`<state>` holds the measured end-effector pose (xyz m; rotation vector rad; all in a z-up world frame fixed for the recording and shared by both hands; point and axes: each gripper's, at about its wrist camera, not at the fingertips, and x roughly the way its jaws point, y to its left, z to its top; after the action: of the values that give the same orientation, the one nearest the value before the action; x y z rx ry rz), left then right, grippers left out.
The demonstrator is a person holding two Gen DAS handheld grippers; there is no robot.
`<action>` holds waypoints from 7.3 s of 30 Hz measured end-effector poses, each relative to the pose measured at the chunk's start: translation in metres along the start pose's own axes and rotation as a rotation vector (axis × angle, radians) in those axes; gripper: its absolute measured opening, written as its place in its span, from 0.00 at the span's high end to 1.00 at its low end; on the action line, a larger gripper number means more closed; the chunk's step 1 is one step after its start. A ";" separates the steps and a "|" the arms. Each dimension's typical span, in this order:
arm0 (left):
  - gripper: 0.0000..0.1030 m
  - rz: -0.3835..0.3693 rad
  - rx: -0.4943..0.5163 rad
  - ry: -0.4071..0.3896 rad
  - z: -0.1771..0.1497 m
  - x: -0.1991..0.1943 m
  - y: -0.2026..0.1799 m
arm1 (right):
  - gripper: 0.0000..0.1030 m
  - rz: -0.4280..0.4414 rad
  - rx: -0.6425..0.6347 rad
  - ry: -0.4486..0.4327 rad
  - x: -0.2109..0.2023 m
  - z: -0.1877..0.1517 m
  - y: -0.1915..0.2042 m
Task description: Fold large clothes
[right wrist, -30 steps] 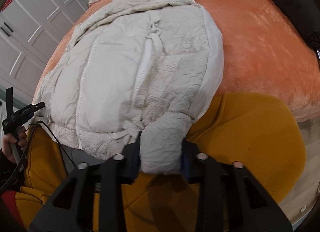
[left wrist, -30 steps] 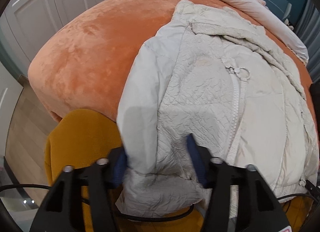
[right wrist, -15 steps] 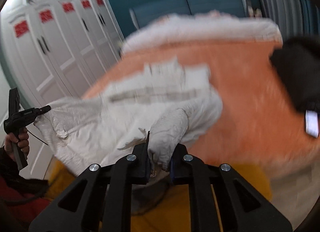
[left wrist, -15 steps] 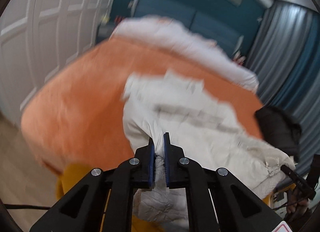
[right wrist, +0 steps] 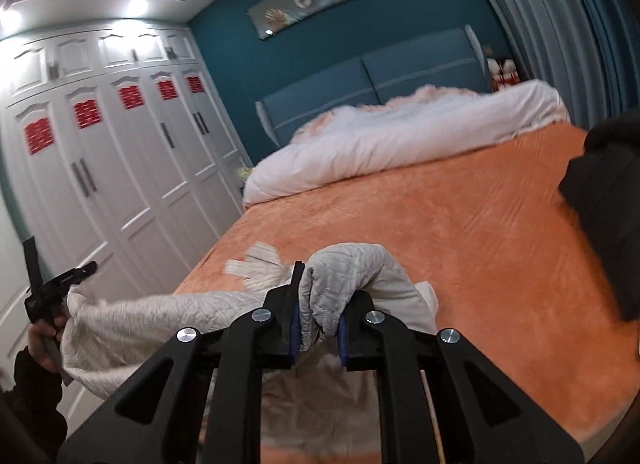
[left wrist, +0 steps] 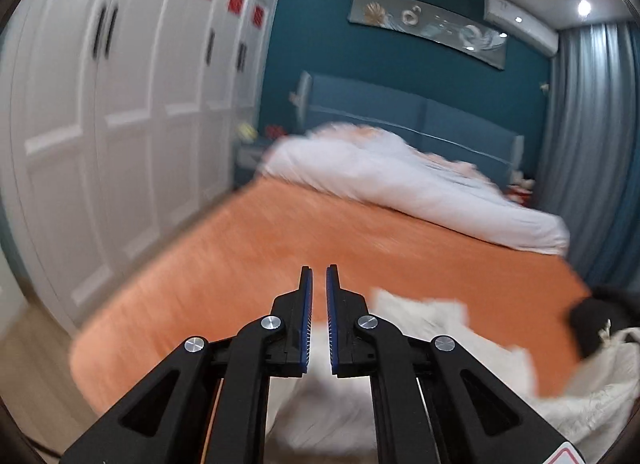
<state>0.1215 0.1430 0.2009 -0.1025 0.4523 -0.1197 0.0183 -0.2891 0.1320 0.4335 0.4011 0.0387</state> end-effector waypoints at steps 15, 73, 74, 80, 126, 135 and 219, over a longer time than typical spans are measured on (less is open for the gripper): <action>0.56 0.130 -0.053 0.103 -0.011 0.199 0.013 | 0.41 -0.210 0.096 -0.083 0.138 -0.006 -0.024; 0.86 0.110 0.040 0.447 -0.125 0.335 -0.001 | 0.98 -0.390 0.074 0.319 0.265 -0.071 -0.114; 0.86 0.117 0.034 0.455 -0.128 0.339 0.001 | 0.98 -0.389 0.080 0.326 0.268 -0.072 -0.115; 0.84 0.163 0.093 0.415 -0.116 0.319 -0.004 | 0.90 -0.471 0.026 0.190 0.235 -0.049 -0.081; 0.48 -0.084 0.060 0.305 -0.129 0.239 -0.095 | 0.88 -0.117 -0.229 0.296 0.258 -0.092 0.058; 0.47 0.033 0.124 0.380 -0.114 0.271 -0.080 | 0.88 0.005 -0.385 0.474 0.313 -0.121 0.111; 0.14 0.128 -0.283 0.502 -0.203 0.192 0.060 | 0.89 -0.234 -0.334 0.394 0.280 -0.189 0.130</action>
<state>0.2093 0.1613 -0.0707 -0.3245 0.9742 0.0485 0.2097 -0.0609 -0.0746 0.0431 0.8170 -0.0374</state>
